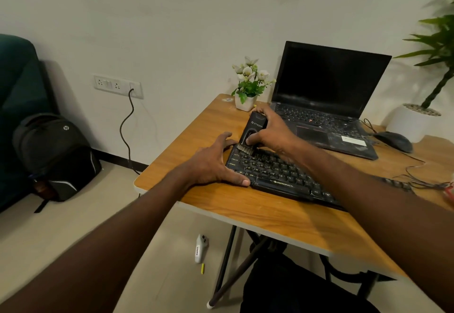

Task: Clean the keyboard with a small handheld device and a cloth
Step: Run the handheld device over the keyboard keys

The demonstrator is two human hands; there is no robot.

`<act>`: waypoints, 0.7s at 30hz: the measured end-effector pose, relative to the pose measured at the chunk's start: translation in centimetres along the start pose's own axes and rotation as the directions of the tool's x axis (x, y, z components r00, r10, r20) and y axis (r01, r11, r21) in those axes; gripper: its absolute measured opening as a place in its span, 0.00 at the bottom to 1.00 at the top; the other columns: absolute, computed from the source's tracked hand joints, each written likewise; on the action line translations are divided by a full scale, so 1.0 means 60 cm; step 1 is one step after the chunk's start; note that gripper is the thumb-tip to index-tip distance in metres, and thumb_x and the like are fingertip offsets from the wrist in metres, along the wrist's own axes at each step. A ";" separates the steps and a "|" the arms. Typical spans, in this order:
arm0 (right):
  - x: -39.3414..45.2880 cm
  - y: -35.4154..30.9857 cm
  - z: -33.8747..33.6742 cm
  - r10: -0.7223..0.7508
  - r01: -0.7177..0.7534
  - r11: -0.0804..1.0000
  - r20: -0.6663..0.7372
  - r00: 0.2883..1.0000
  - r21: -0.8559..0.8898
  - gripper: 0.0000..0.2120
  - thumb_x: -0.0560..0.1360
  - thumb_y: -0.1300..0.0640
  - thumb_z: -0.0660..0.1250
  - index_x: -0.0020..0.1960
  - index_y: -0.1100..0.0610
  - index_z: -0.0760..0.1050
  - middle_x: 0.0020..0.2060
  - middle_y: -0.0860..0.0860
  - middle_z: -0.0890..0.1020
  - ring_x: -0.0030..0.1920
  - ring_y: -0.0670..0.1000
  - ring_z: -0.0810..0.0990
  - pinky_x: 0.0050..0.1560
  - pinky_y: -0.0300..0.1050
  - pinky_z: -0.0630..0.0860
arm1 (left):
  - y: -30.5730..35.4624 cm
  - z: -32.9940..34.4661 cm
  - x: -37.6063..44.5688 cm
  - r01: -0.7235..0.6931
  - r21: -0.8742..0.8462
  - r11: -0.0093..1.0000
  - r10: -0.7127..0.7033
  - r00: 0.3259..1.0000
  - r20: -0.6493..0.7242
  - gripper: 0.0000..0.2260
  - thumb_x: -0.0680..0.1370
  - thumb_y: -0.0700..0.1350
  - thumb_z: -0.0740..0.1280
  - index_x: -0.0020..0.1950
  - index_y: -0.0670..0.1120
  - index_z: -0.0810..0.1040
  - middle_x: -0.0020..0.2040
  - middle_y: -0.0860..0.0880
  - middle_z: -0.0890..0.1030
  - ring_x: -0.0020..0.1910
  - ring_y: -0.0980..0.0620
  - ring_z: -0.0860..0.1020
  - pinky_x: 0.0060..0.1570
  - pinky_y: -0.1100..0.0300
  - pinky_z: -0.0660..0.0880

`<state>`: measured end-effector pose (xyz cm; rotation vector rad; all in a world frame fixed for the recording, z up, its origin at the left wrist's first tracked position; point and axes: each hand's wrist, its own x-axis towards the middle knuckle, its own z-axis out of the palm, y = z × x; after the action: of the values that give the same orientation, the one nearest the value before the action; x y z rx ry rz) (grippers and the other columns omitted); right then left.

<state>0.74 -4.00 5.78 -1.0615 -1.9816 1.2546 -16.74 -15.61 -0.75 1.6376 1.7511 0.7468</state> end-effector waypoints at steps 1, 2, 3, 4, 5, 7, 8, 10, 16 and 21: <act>-0.001 0.000 -0.005 -0.019 0.021 0.998 0.022 1.000 -0.059 0.36 0.67 0.72 0.77 0.68 0.49 0.69 0.58 0.56 0.77 0.55 0.56 0.82 0.43 0.49 0.85 | -0.001 0.000 0.001 -0.004 -0.003 1.000 0.004 1.000 0.003 0.68 0.52 0.74 0.84 0.83 0.66 0.48 0.83 0.52 0.67 0.80 0.43 0.67 0.80 0.39 0.64; -0.002 -0.003 -0.014 -0.034 0.043 0.988 0.063 0.997 -0.146 0.37 0.67 0.71 0.77 0.68 0.49 0.68 0.59 0.55 0.77 0.56 0.56 0.81 0.46 0.51 0.86 | -0.001 0.000 0.001 -0.011 -0.007 1.000 0.011 1.000 0.009 0.67 0.53 0.73 0.84 0.83 0.66 0.48 0.83 0.52 0.67 0.79 0.44 0.67 0.80 0.39 0.64; -0.002 -0.008 -0.023 -0.036 0.061 0.970 0.110 0.993 -0.234 0.37 0.67 0.70 0.78 0.69 0.48 0.67 0.59 0.55 0.76 0.57 0.56 0.81 0.50 0.54 0.85 | -0.001 -0.001 0.001 -0.015 -0.013 1.000 0.015 1.000 0.013 0.67 0.53 0.73 0.85 0.83 0.65 0.49 0.82 0.52 0.67 0.79 0.44 0.67 0.80 0.39 0.64; -0.001 -0.014 -0.031 -0.026 0.066 0.953 0.137 0.990 -0.296 0.38 0.67 0.69 0.78 0.71 0.48 0.66 0.60 0.55 0.76 0.57 0.56 0.80 0.52 0.55 0.85 | -0.002 0.000 0.002 -0.012 -0.017 1.000 0.012 1.000 0.012 0.67 0.53 0.73 0.85 0.83 0.65 0.49 0.82 0.52 0.68 0.79 0.43 0.67 0.79 0.39 0.64; -0.001 -0.020 -0.036 -0.014 0.059 0.944 0.141 0.990 -0.325 0.39 0.68 0.69 0.78 0.71 0.49 0.65 0.60 0.55 0.75 0.58 0.56 0.80 0.52 0.55 0.85 | -0.003 0.000 0.002 -0.006 -0.021 1.000 0.006 1.000 0.007 0.67 0.53 0.73 0.85 0.82 0.66 0.49 0.82 0.52 0.68 0.79 0.43 0.68 0.79 0.39 0.65; 0.000 -0.023 -0.034 -0.004 0.037 0.954 0.111 0.994 -0.297 0.39 0.68 0.69 0.78 0.70 0.48 0.65 0.60 0.55 0.75 0.58 0.56 0.80 0.49 0.53 0.85 | -0.004 0.000 0.003 0.006 -0.026 1.000 -0.006 1.000 -0.001 0.67 0.52 0.73 0.85 0.82 0.67 0.50 0.81 0.52 0.68 0.79 0.43 0.67 0.79 0.39 0.66; 0.000 -0.020 -0.033 -0.007 0.034 0.962 0.098 0.995 -0.269 0.38 0.67 0.69 0.78 0.70 0.48 0.65 0.60 0.55 0.75 0.58 0.57 0.80 0.48 0.53 0.86 | -0.004 0.000 0.003 0.010 -0.026 1.000 -0.010 1.000 -0.002 0.67 0.52 0.73 0.85 0.81 0.67 0.50 0.81 0.51 0.68 0.79 0.43 0.67 0.78 0.39 0.66; 0.000 -0.017 -0.034 -0.019 0.050 0.958 0.112 0.994 -0.281 0.37 0.68 0.70 0.77 0.69 0.48 0.66 0.60 0.55 0.75 0.58 0.57 0.80 0.50 0.55 0.85 | -0.003 0.000 0.003 0.007 -0.025 1.000 -0.008 1.000 -0.003 0.66 0.52 0.73 0.85 0.81 0.67 0.51 0.81 0.50 0.68 0.79 0.43 0.67 0.78 0.39 0.67; -0.006 -0.027 -0.025 -0.095 0.132 0.920 0.119 0.988 -0.369 0.38 0.68 0.68 0.77 0.71 0.50 0.64 0.61 0.55 0.74 0.58 0.55 0.79 0.51 0.51 0.84 | -0.003 -0.001 0.003 0.008 0.001 1.000 -0.008 1.000 -0.009 0.66 0.52 0.75 0.84 0.81 0.67 0.51 0.81 0.50 0.68 0.78 0.43 0.68 0.78 0.39 0.67; -0.020 -0.005 -0.009 -0.200 0.220 0.933 0.099 0.975 -0.284 0.37 0.68 0.65 0.79 0.69 0.48 0.65 0.57 0.51 0.76 0.55 0.52 0.80 0.48 0.49 0.85 | -0.007 -0.002 0.007 -0.002 -0.005 1.000 0.002 1.000 -0.002 0.65 0.53 0.74 0.84 0.81 0.68 0.51 0.81 0.52 0.67 0.79 0.43 0.67 0.77 0.38 0.67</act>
<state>1.72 -4.82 6.25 -0.9181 -2.3173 0.9135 -17.11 -15.23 -1.03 1.6356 1.7477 0.7536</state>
